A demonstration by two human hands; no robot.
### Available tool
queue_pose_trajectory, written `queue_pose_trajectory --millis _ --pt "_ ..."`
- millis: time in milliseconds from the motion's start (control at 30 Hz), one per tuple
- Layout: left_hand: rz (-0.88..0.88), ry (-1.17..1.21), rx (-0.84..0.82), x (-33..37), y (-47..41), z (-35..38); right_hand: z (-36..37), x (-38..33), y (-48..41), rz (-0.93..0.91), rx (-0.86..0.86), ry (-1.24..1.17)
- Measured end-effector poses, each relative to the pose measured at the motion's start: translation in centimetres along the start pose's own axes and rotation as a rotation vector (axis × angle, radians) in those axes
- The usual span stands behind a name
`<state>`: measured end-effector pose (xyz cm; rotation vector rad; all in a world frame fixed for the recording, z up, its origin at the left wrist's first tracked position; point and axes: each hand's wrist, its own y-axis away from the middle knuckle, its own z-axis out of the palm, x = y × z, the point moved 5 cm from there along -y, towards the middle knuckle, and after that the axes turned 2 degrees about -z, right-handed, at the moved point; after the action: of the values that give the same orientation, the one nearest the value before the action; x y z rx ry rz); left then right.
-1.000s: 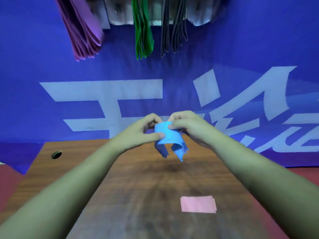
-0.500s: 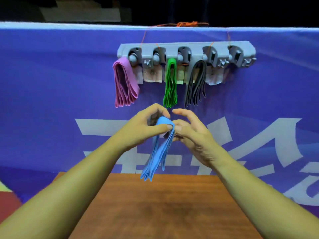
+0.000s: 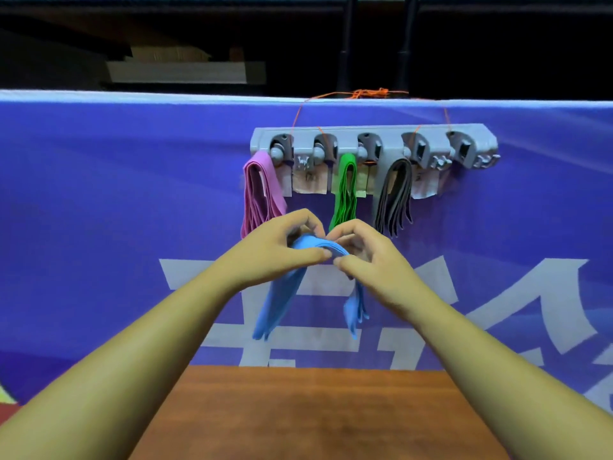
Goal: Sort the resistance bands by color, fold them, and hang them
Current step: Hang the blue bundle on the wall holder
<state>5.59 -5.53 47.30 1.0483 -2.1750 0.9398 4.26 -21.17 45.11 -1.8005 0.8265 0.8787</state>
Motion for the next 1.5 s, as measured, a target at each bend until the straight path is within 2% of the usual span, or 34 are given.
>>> queue_pose_trajectory --millis 100,200,367,533,733,967,1133,1333,1500 --pt "0.003 0.036 0.002 0.6 -0.9 -0.1 -1.1 -0.5 -0.2 -0.034 -0.007 0.175" --pt "0.019 0.108 -0.078 1.2 -1.6 0.4 -3.2 -1.8 -0.2 -0.086 0.056 0.230" --pt "0.048 0.067 -0.211 2.3 -2.9 2.2 -7.0 -3.6 0.6 -0.160 0.121 0.373" --pt "0.128 0.310 -0.017 5.1 -5.4 4.2 -11.2 -4.1 1.9 -0.189 0.232 0.287" --pt "0.184 0.294 0.167 8.6 -9.7 7.2 -16.8 -4.2 2.5 -0.248 0.420 0.290" --pt "0.141 0.297 0.351 11.7 -15.1 8.6 -21.3 -3.8 0.0 -0.251 0.607 0.268" --pt "0.090 0.074 0.444 10.9 -17.2 9.5 -22.0 -2.3 -2.4 -0.220 0.619 0.336" --pt "0.089 -0.283 0.453 8.6 -18.0 12.0 -22.3 1.0 -3.2 -0.188 0.650 0.449" --pt "0.159 -0.401 0.622 9.7 -17.4 12.2 -22.6 1.8 -3.2 -0.259 0.637 0.548"
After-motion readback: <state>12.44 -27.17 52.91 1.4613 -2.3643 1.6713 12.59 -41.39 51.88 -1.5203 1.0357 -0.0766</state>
